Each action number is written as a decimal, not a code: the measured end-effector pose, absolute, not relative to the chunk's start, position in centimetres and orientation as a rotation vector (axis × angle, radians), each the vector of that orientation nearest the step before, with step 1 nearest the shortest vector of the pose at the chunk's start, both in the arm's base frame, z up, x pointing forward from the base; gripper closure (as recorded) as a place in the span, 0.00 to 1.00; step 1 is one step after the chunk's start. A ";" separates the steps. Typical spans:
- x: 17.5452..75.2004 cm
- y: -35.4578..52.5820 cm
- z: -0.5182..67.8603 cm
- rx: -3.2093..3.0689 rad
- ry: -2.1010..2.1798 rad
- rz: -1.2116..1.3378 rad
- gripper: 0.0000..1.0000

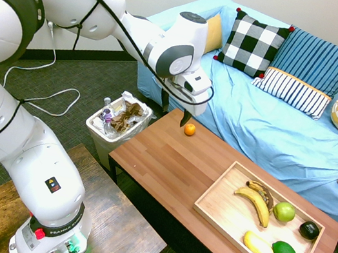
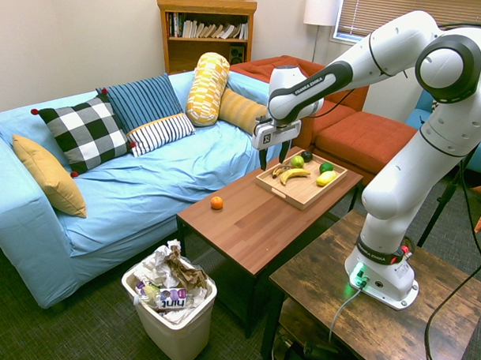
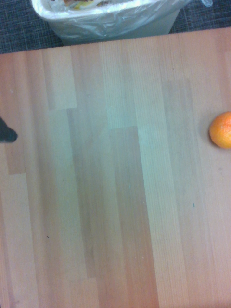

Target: Put the tangerine in the tray

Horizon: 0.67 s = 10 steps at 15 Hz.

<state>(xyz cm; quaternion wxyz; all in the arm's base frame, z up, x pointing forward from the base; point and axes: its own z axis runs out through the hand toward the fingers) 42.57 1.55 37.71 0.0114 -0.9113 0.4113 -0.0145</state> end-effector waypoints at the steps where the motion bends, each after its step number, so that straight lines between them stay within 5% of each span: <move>1: 42.7 1.5 37.8 -2.842 1.278 -0.050 0.00; 10: 52.2 5.6 32.5 -2.790 1.345 -0.128 0.00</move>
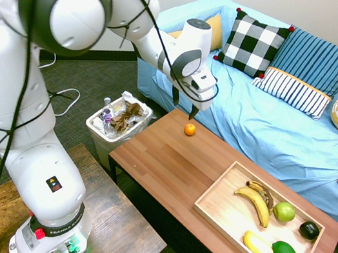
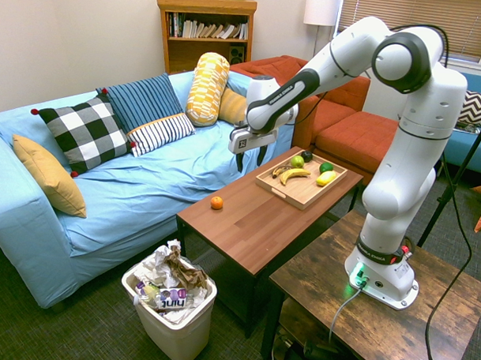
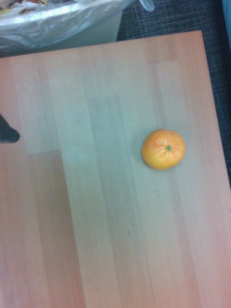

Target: Put the tangerine in the tray

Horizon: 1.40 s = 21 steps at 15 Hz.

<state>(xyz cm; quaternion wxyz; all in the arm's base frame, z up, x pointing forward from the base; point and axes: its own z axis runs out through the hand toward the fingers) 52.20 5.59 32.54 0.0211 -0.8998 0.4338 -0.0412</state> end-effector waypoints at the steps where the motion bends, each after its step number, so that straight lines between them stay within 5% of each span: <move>1: 54.0 6.5 31.2 -2.799 1.356 -0.123 0.00; 7: 62.7 9.4 22.5 -2.804 1.392 -0.056 0.00; 17: 67.0 9.1 12.4 -2.810 1.511 0.116 0.00; 18: 67.2 9.2 11.7 -2.809 1.516 0.129 1.00; 21: 67.5 9.1 9.9 -2.803 1.536 0.170 1.00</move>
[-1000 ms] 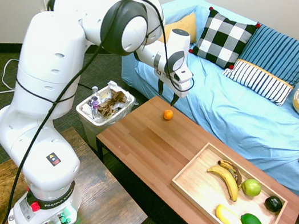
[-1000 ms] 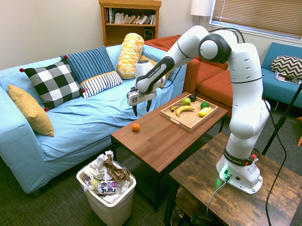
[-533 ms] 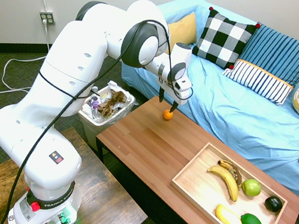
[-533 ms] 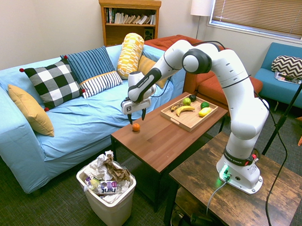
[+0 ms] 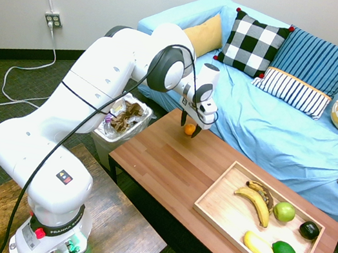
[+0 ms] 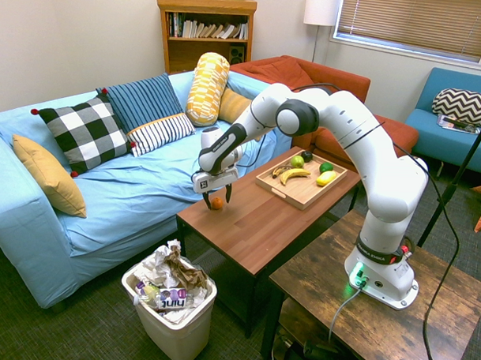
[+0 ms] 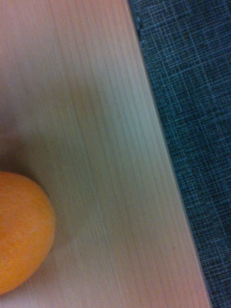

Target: Put the tangerine in the tray

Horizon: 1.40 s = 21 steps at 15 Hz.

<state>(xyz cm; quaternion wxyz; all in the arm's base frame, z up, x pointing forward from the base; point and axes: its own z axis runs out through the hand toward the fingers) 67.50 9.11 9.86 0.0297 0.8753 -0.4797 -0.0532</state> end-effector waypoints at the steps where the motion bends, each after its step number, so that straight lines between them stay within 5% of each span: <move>1: 67.6 9.1 9.5 2.697 -1.482 -0.167 1.00; 14: 69.7 6.7 13.7 2.729 -1.544 -0.095 1.00; 21: 65.0 -14.3 25.5 2.558 -1.916 0.011 1.00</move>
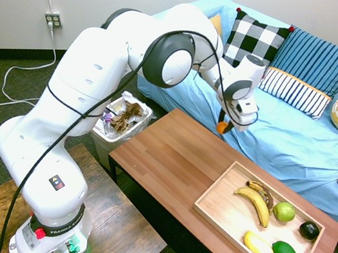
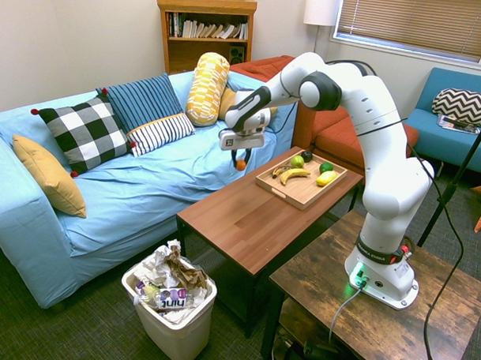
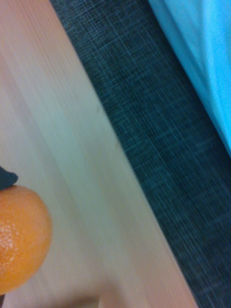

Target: Put the tangerine in the tray

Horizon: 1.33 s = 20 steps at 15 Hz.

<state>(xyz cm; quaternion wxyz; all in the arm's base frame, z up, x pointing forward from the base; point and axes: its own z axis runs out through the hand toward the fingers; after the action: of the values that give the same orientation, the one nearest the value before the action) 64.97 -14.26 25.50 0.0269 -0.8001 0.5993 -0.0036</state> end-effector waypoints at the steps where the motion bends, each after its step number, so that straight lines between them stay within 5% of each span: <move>1: 63.2 -17.5 26.0 -2.433 1.908 -0.007 1.00; 9: 52.0 -28.6 18.4 -2.241 2.175 0.175 1.00; 17: 50.4 -31.1 10.8 -2.189 2.234 0.275 1.00; 18: 50.7 -31.2 10.6 -2.190 2.235 0.273 0.00; 20: 50.9 -31.3 10.3 -2.191 2.231 0.272 0.00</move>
<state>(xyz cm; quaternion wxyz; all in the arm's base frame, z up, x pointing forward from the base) 50.89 -31.31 10.28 0.0015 -0.6980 0.7108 0.0866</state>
